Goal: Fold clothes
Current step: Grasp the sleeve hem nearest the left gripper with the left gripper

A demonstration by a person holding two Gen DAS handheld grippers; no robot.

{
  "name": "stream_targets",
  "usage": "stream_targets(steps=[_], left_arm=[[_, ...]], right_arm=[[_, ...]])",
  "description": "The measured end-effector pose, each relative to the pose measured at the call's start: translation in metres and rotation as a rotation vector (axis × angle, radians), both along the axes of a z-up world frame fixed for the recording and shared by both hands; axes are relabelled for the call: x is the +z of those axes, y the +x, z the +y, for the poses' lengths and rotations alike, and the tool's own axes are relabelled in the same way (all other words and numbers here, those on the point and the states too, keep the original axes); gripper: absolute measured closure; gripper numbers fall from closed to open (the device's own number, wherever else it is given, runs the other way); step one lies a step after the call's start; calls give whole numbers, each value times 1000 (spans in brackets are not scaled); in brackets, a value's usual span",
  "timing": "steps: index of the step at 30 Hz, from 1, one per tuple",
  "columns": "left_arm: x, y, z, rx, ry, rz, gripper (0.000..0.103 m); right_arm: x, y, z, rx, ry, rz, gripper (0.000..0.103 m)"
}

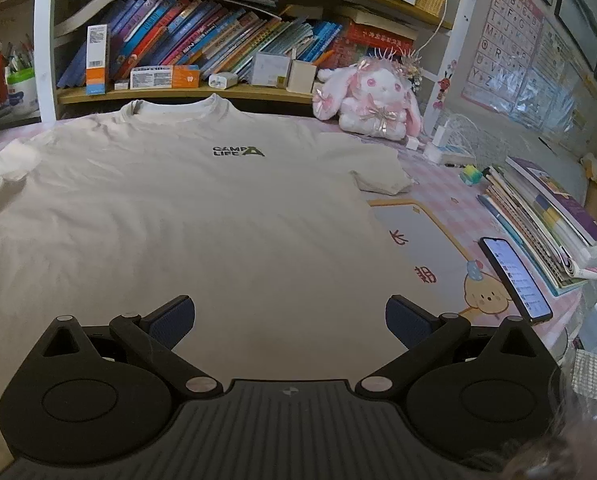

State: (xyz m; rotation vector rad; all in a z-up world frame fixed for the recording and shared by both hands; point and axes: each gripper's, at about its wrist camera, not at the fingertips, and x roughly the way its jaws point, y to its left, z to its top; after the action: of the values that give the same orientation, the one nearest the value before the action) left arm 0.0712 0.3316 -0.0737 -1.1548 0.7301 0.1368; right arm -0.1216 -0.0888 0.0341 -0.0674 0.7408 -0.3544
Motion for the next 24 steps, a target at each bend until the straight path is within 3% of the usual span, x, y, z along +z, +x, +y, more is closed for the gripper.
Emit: stream_targets(steps=[3, 4, 18, 24], left_arm=[[-5, 0, 1, 21, -5, 20, 95], [-7, 0, 2, 26, -6, 23, 97], [-1, 0, -4, 88, 52, 43, 97], [21, 7, -27, 105, 177, 55, 97]], right_arm=[[-1, 1, -1, 2, 3, 5, 0], [-1, 2, -1, 4, 4, 6, 0], [-13, 29, -22, 144, 70, 49, 0], [-20, 50, -58, 190, 122, 57, 0]])
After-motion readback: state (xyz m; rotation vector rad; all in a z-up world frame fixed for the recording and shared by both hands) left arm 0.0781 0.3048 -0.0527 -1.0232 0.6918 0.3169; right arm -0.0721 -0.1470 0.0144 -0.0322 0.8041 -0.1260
